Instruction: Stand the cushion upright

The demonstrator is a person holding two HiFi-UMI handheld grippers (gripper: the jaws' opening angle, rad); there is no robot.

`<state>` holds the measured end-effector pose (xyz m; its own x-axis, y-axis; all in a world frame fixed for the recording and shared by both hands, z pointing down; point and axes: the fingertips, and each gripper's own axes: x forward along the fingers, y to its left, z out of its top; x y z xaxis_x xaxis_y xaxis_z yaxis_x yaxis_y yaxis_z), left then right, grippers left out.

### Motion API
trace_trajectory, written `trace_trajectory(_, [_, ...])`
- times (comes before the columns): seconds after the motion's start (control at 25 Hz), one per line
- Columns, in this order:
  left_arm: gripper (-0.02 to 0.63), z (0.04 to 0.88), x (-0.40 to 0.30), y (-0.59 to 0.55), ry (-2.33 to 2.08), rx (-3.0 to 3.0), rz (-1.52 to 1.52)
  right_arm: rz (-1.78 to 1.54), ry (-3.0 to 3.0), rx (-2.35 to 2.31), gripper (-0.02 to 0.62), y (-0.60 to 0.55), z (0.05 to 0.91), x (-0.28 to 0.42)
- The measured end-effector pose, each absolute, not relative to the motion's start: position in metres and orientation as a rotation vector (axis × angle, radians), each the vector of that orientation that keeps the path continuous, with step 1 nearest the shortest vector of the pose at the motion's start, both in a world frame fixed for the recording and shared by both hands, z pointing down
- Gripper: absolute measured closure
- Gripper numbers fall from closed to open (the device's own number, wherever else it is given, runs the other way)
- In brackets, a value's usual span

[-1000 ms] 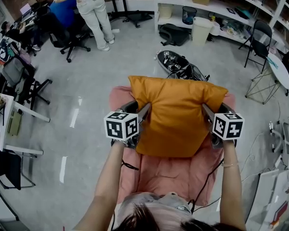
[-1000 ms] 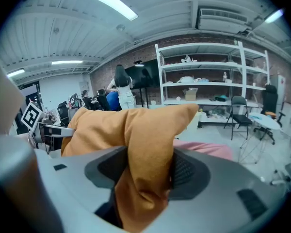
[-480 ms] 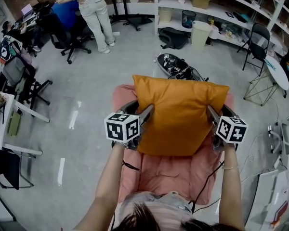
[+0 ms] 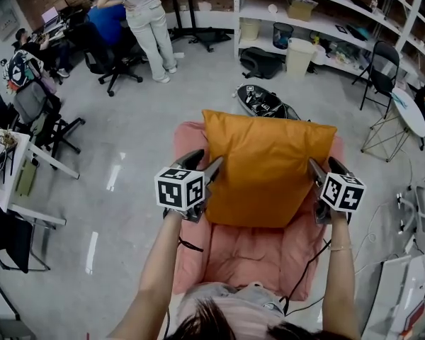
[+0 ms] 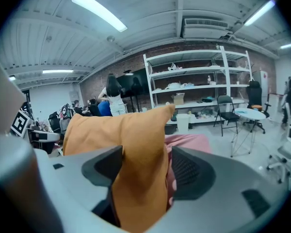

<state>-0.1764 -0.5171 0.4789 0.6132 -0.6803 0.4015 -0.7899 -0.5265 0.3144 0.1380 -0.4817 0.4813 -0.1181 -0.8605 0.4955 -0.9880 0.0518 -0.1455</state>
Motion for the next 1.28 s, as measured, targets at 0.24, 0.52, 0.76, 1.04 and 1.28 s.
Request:
trace_trajectory(0.24, [0.373, 0.477, -0.182, -0.490, -1.181, 2.363, 0.308, 0.675, -2.062, 1.889, 0.287, -0.462, 0.481, 0.141])
trace_trajectory(0.52, [0.373, 0.472, -0.185, -0.455, -1.208, 2.359, 0.286, 0.687, -2.076, 1.868, 0.287, -0.432, 0.477, 0.134])
trace_trajectory(0.76, [0.373, 0.467, -0.181, -0.422, -1.198, 2.361, 0.297, 0.680, -2.091, 1.852, 0.287, -0.403, 0.471, 0.129])
trace_trajectory(1.04, [0.388, 0.461, -0.182, -0.379, -1.186, 2.360, 0.277, 0.682, -2.105, 1.826, 0.287, -0.364, 0.471, 0.117])
trace_trajectory(1.28, [0.423, 0.458, -0.171, -0.340, -1.155, 2.364, 0.295, 0.721, -2.126, 1.801, 0.287, -0.329, 0.471, 0.113])
